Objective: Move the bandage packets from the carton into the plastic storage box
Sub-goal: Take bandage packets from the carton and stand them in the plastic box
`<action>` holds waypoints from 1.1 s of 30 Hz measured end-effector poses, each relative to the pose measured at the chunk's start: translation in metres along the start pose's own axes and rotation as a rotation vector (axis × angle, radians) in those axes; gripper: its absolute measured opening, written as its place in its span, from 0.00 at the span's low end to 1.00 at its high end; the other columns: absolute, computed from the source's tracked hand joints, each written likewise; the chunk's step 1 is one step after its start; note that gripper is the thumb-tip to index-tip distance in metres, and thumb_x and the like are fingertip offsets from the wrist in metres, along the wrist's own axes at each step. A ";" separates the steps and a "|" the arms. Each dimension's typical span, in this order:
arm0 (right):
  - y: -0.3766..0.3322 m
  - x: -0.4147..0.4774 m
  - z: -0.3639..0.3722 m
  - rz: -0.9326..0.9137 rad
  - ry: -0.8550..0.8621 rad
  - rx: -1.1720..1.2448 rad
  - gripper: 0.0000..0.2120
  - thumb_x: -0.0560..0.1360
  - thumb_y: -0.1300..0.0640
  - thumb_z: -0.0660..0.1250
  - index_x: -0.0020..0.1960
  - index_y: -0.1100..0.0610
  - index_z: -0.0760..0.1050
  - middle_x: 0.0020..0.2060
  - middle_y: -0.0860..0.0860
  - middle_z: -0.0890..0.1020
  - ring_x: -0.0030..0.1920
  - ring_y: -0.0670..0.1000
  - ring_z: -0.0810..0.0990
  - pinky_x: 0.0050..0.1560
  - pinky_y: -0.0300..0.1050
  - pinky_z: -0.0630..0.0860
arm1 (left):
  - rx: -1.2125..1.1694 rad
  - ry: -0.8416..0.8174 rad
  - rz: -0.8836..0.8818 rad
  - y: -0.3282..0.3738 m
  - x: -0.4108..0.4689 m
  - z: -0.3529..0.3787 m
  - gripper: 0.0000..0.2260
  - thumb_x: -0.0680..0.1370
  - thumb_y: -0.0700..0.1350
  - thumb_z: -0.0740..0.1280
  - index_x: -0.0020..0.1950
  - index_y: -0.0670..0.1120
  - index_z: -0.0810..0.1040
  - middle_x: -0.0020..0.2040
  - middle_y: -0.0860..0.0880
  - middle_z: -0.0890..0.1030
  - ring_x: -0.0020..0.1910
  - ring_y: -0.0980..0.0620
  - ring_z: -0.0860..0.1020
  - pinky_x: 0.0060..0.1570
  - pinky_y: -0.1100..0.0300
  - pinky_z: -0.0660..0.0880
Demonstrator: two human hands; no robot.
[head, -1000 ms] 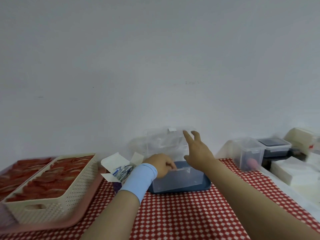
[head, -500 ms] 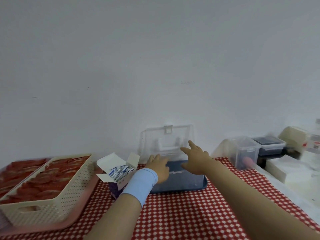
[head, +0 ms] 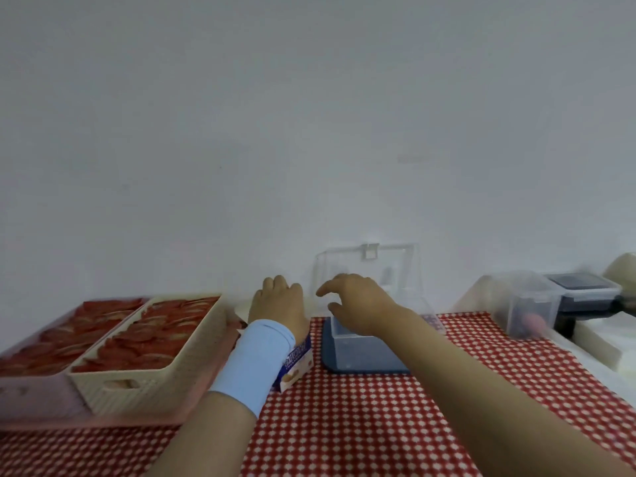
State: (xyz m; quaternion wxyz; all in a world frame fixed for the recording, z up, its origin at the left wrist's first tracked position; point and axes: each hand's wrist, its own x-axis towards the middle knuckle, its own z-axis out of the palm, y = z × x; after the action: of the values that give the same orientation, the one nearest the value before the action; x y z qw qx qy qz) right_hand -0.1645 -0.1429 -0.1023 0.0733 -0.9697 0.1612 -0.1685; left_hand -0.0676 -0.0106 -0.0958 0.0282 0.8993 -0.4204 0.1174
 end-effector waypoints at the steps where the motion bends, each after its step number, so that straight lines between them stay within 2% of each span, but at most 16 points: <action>1: -0.008 0.006 0.005 -0.016 -0.023 -0.026 0.19 0.82 0.56 0.60 0.72 0.46 0.71 0.72 0.49 0.72 0.70 0.53 0.70 0.71 0.53 0.65 | -0.006 -0.020 -0.018 -0.007 -0.004 0.002 0.21 0.77 0.52 0.64 0.69 0.48 0.69 0.66 0.45 0.69 0.66 0.45 0.66 0.61 0.54 0.68; 4: -0.026 0.017 0.019 -0.034 -0.131 -0.143 0.23 0.82 0.57 0.58 0.76 0.47 0.65 0.76 0.49 0.68 0.73 0.53 0.67 0.73 0.53 0.61 | -0.056 -0.089 -0.055 -0.025 -0.011 0.010 0.26 0.75 0.58 0.67 0.69 0.48 0.67 0.66 0.45 0.68 0.66 0.44 0.66 0.60 0.52 0.70; 8: -0.034 0.021 0.033 0.037 -0.189 -0.292 0.24 0.81 0.53 0.60 0.76 0.46 0.64 0.69 0.54 0.73 0.69 0.57 0.69 0.70 0.56 0.61 | -0.273 -0.131 -0.049 -0.040 -0.009 0.024 0.28 0.75 0.49 0.72 0.72 0.50 0.66 0.69 0.46 0.68 0.66 0.46 0.71 0.61 0.53 0.71; 11: -0.031 0.018 0.040 0.086 -0.188 -0.259 0.21 0.81 0.49 0.59 0.73 0.44 0.68 0.66 0.54 0.75 0.67 0.57 0.70 0.70 0.60 0.60 | -0.404 -0.069 -0.008 -0.046 -0.006 0.032 0.28 0.76 0.45 0.72 0.74 0.52 0.65 0.71 0.49 0.68 0.67 0.48 0.71 0.62 0.57 0.68; 14: -0.027 0.018 0.046 0.112 -0.151 -0.216 0.17 0.82 0.47 0.59 0.70 0.44 0.72 0.65 0.52 0.76 0.67 0.55 0.70 0.74 0.65 0.52 | -0.375 -0.020 0.022 -0.053 -0.004 0.038 0.31 0.75 0.51 0.72 0.75 0.55 0.64 0.74 0.51 0.67 0.70 0.49 0.68 0.67 0.55 0.65; 17: -0.027 0.020 0.048 0.077 -0.095 -0.120 0.17 0.81 0.49 0.60 0.69 0.45 0.72 0.61 0.47 0.81 0.66 0.51 0.75 0.76 0.65 0.43 | -0.329 -0.040 -0.070 -0.062 -0.002 0.043 0.36 0.72 0.60 0.72 0.75 0.53 0.63 0.72 0.49 0.68 0.68 0.48 0.69 0.66 0.52 0.69; 20: -0.032 0.018 0.047 0.041 -0.089 -0.077 0.19 0.80 0.49 0.61 0.71 0.43 0.70 0.58 0.46 0.83 0.64 0.50 0.77 0.76 0.65 0.40 | -0.418 -0.098 -0.122 -0.066 0.001 0.047 0.37 0.70 0.61 0.73 0.74 0.52 0.64 0.66 0.48 0.76 0.60 0.47 0.76 0.60 0.51 0.75; 24: -0.031 0.013 0.044 0.031 -0.066 -0.150 0.13 0.81 0.48 0.62 0.62 0.43 0.80 0.55 0.44 0.84 0.61 0.48 0.78 0.76 0.62 0.36 | -0.463 -0.141 -0.062 -0.069 0.003 0.052 0.34 0.72 0.61 0.71 0.74 0.57 0.63 0.66 0.53 0.77 0.60 0.49 0.77 0.61 0.49 0.74; 26: -0.027 0.008 0.044 0.039 -0.041 -0.174 0.12 0.80 0.46 0.62 0.59 0.43 0.82 0.53 0.43 0.85 0.60 0.47 0.78 0.76 0.61 0.34 | -0.488 -0.153 -0.042 -0.070 0.005 0.055 0.33 0.72 0.62 0.70 0.74 0.60 0.63 0.67 0.54 0.77 0.62 0.49 0.76 0.63 0.48 0.73; 28: -0.023 0.005 0.044 0.045 -0.014 -0.185 0.12 0.80 0.44 0.63 0.58 0.42 0.82 0.52 0.43 0.85 0.60 0.48 0.76 0.76 0.63 0.35 | -0.470 -0.164 -0.034 -0.070 0.011 0.056 0.31 0.73 0.63 0.69 0.74 0.62 0.62 0.68 0.55 0.76 0.69 0.46 0.69 0.68 0.46 0.67; 30: -0.020 0.003 0.042 0.052 -0.007 -0.192 0.12 0.80 0.44 0.62 0.59 0.41 0.81 0.55 0.44 0.83 0.63 0.50 0.73 0.75 0.66 0.39 | -0.410 -0.180 -0.031 -0.068 0.017 0.054 0.32 0.74 0.63 0.67 0.75 0.62 0.60 0.71 0.54 0.73 0.76 0.43 0.59 0.74 0.45 0.57; 32: -0.020 0.004 0.037 0.057 -0.015 -0.185 0.13 0.80 0.44 0.62 0.60 0.41 0.80 0.58 0.47 0.79 0.64 0.51 0.71 0.75 0.68 0.43 | -0.337 -0.155 0.007 -0.064 0.021 0.048 0.33 0.75 0.62 0.68 0.77 0.60 0.59 0.74 0.53 0.69 0.78 0.44 0.55 0.76 0.46 0.52; 33: -0.021 0.006 0.035 0.056 -0.008 -0.171 0.13 0.79 0.43 0.62 0.60 0.41 0.79 0.59 0.48 0.77 0.64 0.52 0.71 0.75 0.67 0.46 | -0.306 -0.134 0.023 -0.062 0.021 0.042 0.34 0.74 0.61 0.69 0.77 0.60 0.59 0.75 0.53 0.68 0.78 0.44 0.55 0.76 0.46 0.52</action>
State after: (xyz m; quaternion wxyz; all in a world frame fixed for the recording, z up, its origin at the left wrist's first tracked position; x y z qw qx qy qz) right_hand -0.1411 -0.1217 -0.1292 -0.0044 -0.9682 0.2017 -0.1481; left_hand 0.0005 0.0071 -0.1291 0.1354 0.8854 -0.4446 -0.0078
